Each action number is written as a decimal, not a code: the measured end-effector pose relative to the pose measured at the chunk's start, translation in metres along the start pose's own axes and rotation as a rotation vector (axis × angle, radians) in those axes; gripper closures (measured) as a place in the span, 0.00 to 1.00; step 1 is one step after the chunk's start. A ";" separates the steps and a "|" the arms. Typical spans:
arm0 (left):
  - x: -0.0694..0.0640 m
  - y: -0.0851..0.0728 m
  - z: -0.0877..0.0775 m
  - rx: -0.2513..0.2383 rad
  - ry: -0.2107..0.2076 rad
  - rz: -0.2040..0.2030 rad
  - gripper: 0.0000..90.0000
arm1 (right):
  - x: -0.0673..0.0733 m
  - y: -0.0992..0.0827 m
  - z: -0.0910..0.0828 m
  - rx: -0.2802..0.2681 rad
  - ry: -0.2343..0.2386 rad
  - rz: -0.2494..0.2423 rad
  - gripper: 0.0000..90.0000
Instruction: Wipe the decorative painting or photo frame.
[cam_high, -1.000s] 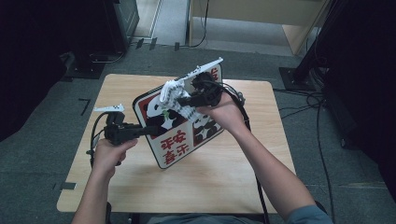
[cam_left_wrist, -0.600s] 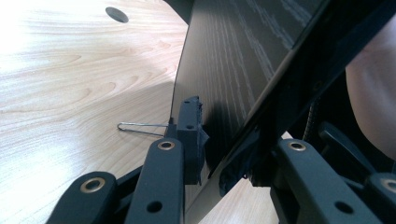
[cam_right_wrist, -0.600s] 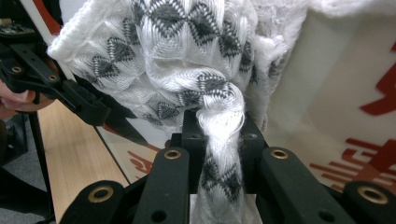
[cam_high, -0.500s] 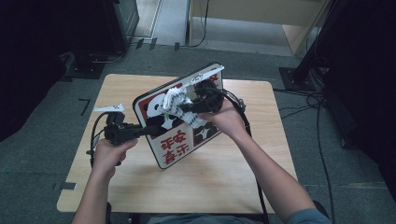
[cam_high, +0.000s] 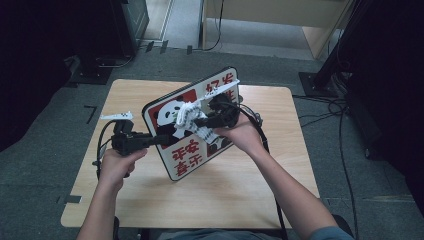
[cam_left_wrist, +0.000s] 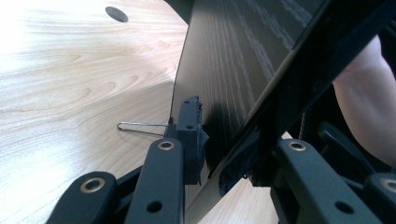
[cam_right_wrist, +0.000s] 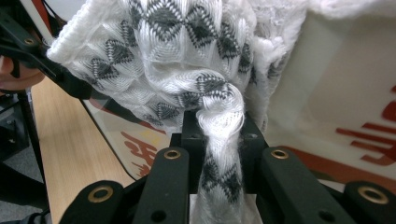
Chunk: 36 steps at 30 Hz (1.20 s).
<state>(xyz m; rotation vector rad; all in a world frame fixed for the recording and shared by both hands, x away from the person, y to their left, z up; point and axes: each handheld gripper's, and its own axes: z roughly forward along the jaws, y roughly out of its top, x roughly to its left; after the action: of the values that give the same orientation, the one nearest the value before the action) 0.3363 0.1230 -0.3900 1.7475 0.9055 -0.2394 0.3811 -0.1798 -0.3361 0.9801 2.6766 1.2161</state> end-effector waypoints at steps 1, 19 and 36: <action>0.000 0.000 0.000 0.001 0.000 0.001 0.80 | 0.000 -0.002 0.001 -0.001 0.001 -0.001 0.88; 0.000 0.000 0.000 0.001 -0.002 0.004 0.80 | -0.004 -0.024 0.014 0.010 0.016 0.005 0.88; 0.000 0.000 0.001 0.002 -0.004 0.003 0.80 | -0.008 -0.043 0.025 0.023 0.033 0.021 0.85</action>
<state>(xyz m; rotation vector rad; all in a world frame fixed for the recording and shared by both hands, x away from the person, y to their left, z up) 0.3360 0.1224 -0.3901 1.7501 0.9001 -0.2416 0.3712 -0.1887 -0.3852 1.0034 2.7175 1.2186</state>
